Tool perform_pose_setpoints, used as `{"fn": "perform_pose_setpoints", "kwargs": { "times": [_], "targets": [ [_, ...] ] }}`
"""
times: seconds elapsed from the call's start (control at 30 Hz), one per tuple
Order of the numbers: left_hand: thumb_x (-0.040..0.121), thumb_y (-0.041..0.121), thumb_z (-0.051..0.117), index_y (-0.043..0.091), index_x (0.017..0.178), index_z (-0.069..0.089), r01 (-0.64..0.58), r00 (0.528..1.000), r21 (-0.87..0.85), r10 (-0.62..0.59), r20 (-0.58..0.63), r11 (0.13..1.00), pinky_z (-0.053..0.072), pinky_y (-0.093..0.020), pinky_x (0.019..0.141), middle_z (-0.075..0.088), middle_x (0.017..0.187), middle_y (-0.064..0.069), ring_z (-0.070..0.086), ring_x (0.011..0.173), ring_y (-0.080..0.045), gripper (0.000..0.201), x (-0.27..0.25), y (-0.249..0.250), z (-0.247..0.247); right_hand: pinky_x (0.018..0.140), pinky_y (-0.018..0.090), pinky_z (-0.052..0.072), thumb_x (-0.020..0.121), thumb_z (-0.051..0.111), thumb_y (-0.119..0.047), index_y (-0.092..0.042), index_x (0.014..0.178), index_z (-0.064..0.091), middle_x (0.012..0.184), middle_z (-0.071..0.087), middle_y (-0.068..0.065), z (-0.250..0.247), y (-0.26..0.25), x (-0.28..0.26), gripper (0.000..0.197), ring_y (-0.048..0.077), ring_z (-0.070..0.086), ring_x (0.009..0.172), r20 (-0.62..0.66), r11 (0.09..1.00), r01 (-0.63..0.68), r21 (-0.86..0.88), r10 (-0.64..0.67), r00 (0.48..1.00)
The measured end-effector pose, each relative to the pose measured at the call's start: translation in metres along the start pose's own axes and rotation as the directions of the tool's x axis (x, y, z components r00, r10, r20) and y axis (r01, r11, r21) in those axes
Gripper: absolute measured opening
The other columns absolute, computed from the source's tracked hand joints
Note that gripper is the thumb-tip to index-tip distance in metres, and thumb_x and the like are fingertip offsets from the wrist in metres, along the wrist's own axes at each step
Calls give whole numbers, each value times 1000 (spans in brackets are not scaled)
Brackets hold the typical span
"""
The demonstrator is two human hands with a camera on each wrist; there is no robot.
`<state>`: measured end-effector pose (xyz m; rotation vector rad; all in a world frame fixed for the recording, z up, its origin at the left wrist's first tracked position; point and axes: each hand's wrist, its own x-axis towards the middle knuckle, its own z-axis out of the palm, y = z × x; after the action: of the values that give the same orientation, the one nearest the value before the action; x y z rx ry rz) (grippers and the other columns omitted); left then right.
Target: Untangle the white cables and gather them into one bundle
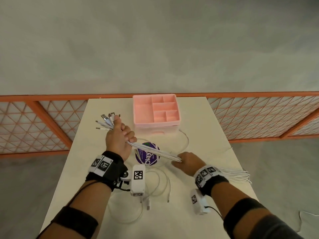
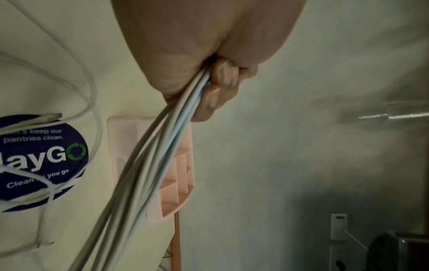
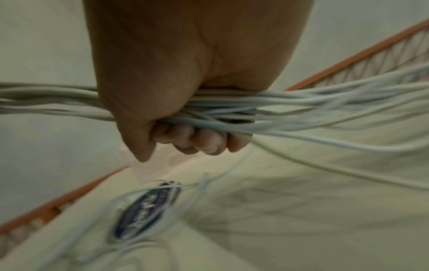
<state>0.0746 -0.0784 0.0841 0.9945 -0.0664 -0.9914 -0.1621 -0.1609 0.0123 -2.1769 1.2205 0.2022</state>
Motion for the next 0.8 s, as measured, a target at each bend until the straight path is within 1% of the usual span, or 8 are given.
{"fn": "perform_pose_setpoints", "kwargs": {
  "times": [0.1, 0.2, 0.37, 0.47, 0.57, 0.67, 0.73, 0.8],
  "targets": [
    [97, 54, 51, 22, 62, 39, 8, 999, -38, -10, -44, 999, 25, -21, 40, 29, 50, 6, 23, 39, -9, 49, 3, -5, -3, 67, 28, 45, 88, 58, -54, -22, 83, 66, 78, 65, -2, -7, 41, -2, 33, 17, 61, 74, -46, 994, -80, -69, 77, 996],
    [97, 55, 52, 22, 63, 39, 5, 998, -62, -9, -65, 998, 24, -21, 39, 28, 51, 7, 23, 39, -9, 49, 7, -2, -6, 70, 26, 43, 92, 58, -45, -22, 86, 63, 82, 62, -2, -17, 85, -11, 25, 19, 62, 80, -56, 964, -197, -177, 190, 980],
    [98, 55, 50, 22, 63, 38, 21, 997, -56, -25, -74, 998, 22, -19, 37, 27, 52, 7, 22, 39, -8, 49, 17, 8, -16, 84, 30, 47, 95, 51, -50, -29, 88, 56, 90, 62, -6, -27, 157, -42, 23, 17, 60, 86, -122, 823, -450, -345, 437, 891],
    [98, 53, 52, 22, 63, 38, 101, 994, 11, -101, -40, 995, 21, -19, 36, 27, 53, 7, 22, 38, -7, 48, 17, -6, -17, 94, 32, 47, 91, 59, -50, -26, 99, 58, 112, 67, -1, -24, 167, -47, 25, 20, 63, 104, -42, 787, -474, -395, 500, 865],
    [97, 48, 55, 20, 64, 39, 197, 980, 183, -201, 4, 963, 22, -17, 35, 25, 53, 6, 21, 38, -7, 46, 12, -22, -18, 97, 32, 49, 62, 80, -64, -19, 122, 58, 123, 64, 0, -21, 164, -44, 78, 22, 62, 112, 161, 771, -456, -446, 570, 806],
    [96, 46, 58, 20, 65, 37, 252, 959, 359, -281, 31, 899, 21, -17, 36, 25, 54, 6, 22, 40, -8, 46, 10, -38, -23, 93, 37, 52, 28, 73, -88, -23, 121, 61, 116, 68, -3, -35, 143, -32, 114, 22, 64, 103, 242, 784, -408, -467, 557, 794],
    [95, 46, 60, 21, 65, 38, 268, 952, 411, -304, 25, 871, 21, -17, 36, 26, 55, 5, 23, 40, -8, 45, 8, -49, -27, 99, 38, 48, 45, 73, -84, -22, 129, 55, 131, 60, 0, -49, 116, -20, 106, 24, 58, 115, 259, 845, -376, -381, 488, 833],
    [95, 46, 60, 21, 65, 38, 278, 951, 423, -310, 5, 862, 21, -17, 36, 27, 54, 5, 23, 40, -8, 45, 5, -57, -30, 105, 35, 39, 71, 74, -65, -22, 137, 47, 143, 49, 1, -56, 89, 1, 83, 24, 49, 127, 238, 904, -347, -250, 405, 883]
  ]
}}
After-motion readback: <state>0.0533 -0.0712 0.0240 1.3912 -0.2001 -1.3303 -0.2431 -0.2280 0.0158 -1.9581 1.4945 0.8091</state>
